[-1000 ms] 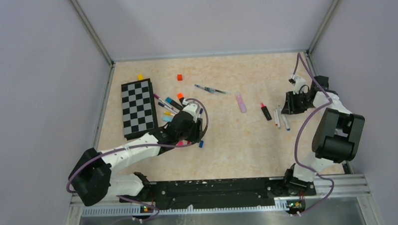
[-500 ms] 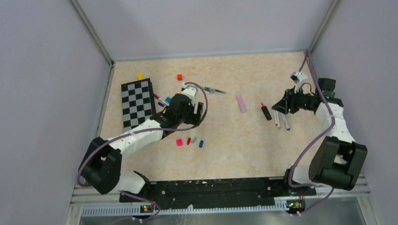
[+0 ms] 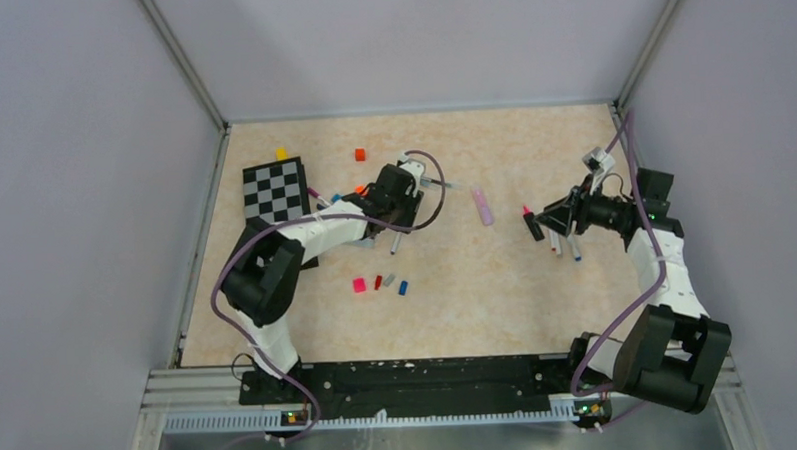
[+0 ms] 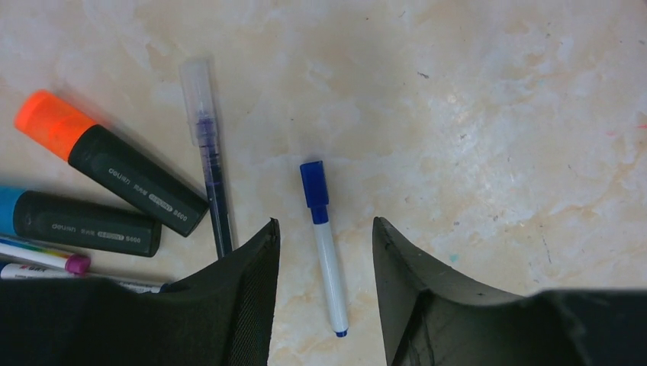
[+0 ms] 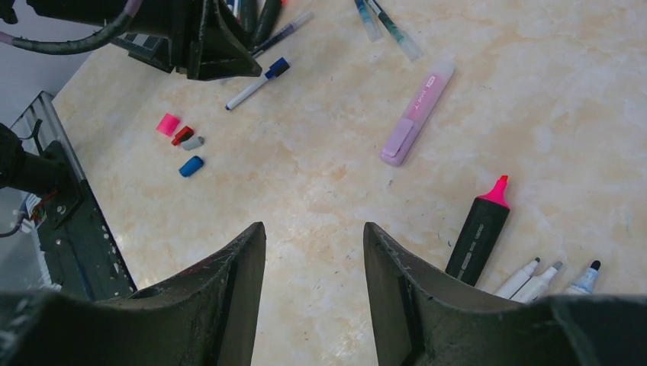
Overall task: Open the pen caps
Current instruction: Pick up the pen from the center of the board.
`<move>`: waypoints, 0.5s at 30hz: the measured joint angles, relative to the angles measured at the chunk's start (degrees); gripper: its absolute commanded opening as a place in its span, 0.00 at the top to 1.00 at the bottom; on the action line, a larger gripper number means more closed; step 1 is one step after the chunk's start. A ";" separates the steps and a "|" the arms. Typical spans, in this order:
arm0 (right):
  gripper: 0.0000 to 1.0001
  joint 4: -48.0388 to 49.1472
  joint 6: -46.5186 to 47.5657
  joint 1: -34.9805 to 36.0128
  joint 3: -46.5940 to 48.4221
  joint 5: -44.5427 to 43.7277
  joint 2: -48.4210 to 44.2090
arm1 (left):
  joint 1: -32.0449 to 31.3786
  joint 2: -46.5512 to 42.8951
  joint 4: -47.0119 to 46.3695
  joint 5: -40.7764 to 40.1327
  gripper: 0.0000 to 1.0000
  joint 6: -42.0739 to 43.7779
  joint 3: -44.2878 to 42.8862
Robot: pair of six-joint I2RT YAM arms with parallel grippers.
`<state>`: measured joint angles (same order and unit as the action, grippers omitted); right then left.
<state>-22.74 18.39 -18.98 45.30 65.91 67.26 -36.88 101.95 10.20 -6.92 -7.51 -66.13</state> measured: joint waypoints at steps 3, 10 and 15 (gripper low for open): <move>0.51 0.26 -0.09 0.52 0.00 0.02 0.00 | 0.04 3.34 1.90 -0.17 0.51 0.20 -3.13; 0.51 0.24 0.00 1.64 0.00 -0.11 0.07 | 0.04 6.01 5.05 -0.87 0.56 0.57 -4.48; 0.51 -0.02 0.26 2.36 0.00 -0.31 0.79 | 0.04 7.67 5.68 -1.29 0.61 0.83 -5.35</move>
<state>-22.76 18.65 -16.62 45.30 65.60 68.05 -36.84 109.62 15.88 -8.21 -6.68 -71.48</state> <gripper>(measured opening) 0.488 0.420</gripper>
